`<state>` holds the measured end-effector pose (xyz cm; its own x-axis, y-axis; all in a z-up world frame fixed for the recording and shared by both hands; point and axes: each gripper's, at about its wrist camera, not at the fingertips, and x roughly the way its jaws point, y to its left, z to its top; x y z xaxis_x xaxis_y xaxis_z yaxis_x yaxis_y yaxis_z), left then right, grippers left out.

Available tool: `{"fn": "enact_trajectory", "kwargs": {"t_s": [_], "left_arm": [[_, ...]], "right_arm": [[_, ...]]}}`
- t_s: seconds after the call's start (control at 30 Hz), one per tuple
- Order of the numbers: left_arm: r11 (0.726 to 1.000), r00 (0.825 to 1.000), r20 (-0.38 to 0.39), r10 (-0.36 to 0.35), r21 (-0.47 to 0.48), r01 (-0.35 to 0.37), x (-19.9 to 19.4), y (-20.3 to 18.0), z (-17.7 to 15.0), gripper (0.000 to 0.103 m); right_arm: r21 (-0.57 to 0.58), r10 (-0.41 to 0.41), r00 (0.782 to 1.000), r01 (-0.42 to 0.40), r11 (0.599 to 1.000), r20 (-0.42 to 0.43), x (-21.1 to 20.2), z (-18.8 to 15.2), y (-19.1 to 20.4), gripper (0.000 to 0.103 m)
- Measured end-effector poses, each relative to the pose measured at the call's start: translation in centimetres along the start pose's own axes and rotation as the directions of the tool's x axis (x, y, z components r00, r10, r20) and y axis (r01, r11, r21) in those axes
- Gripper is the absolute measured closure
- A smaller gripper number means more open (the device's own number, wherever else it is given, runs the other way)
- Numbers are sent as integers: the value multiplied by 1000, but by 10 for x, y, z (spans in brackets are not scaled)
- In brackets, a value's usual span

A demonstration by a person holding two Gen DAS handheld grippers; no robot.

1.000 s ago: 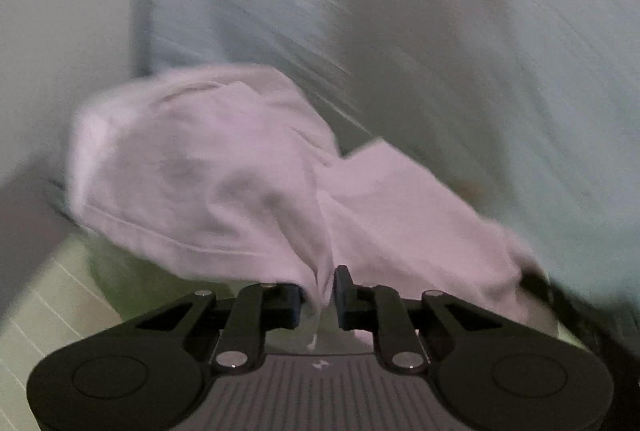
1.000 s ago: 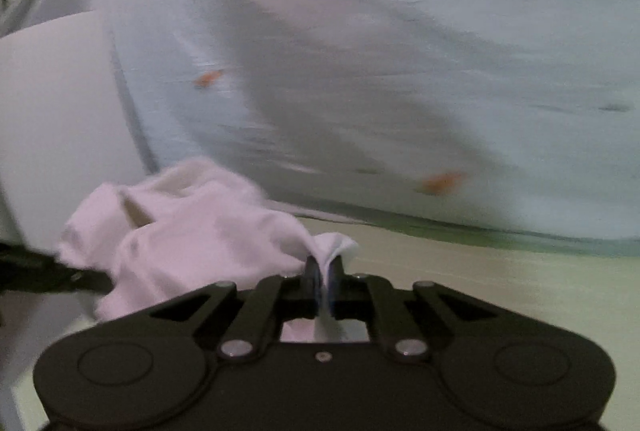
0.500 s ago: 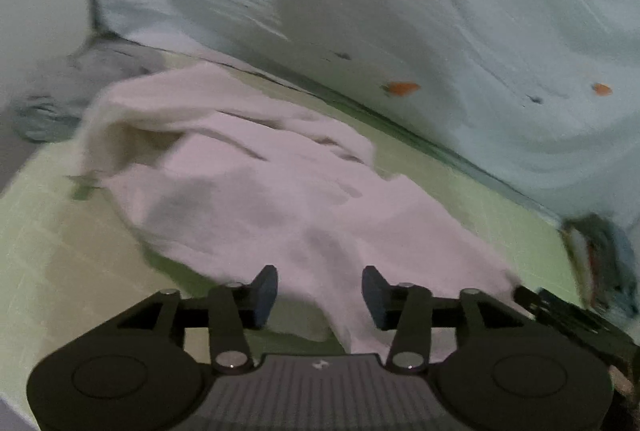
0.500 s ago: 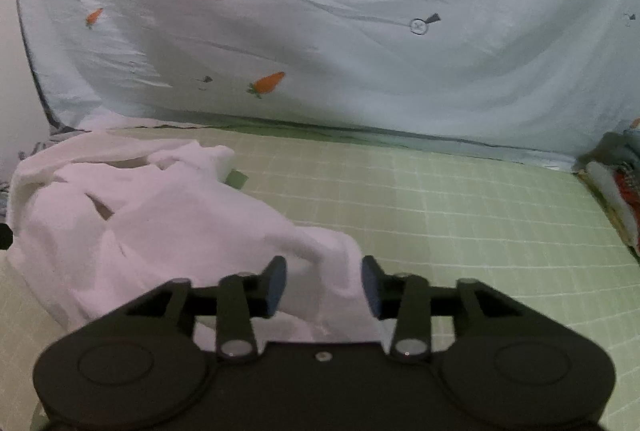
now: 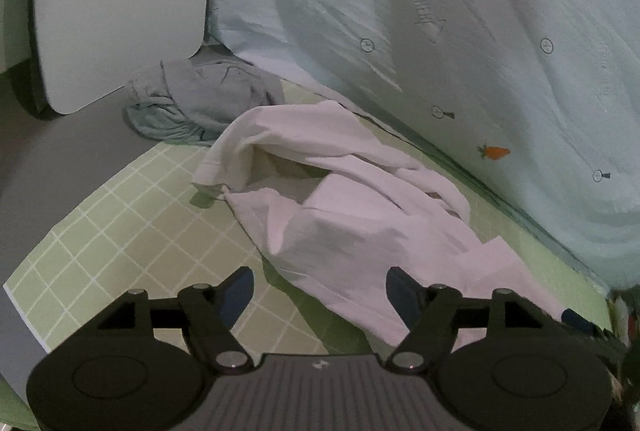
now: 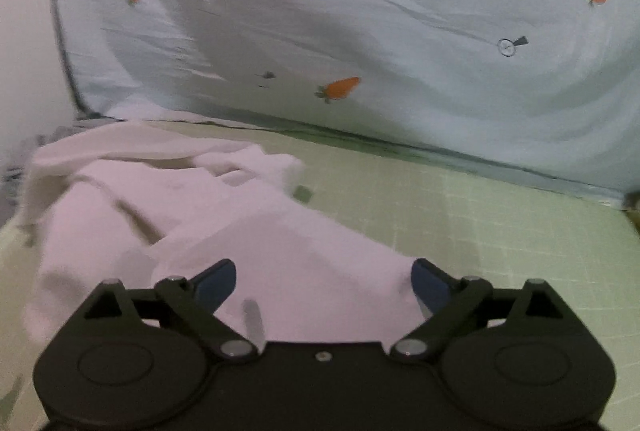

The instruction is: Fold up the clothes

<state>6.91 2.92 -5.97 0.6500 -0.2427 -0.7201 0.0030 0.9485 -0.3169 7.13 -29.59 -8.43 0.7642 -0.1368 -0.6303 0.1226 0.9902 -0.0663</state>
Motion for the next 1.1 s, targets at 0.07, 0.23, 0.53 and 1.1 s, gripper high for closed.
{"fn": "enact_trajectory", "kwargs": {"t_s": [0.07,0.23,0.53,1.1], "left_arm": [[1000,1000,-7,6,7,-6,3,0,-1,29],[1000,1000,-28,-4,-17,3,14,4,1,27],[951,974,-126,-188,-271,148,75,16,8,12],[890,968,-185,-172,-451,72,181,4,35,103]], "right_arm": [[10,-42,999,42,999,-32,14,3,-6,4],[151,-34,995,48,987,-93,27,-1,-43,2],[357,68,989,-16,934,-134,13,-29,-100,0],[471,143,990,-134,872,18,21,1,-140,86]]}}
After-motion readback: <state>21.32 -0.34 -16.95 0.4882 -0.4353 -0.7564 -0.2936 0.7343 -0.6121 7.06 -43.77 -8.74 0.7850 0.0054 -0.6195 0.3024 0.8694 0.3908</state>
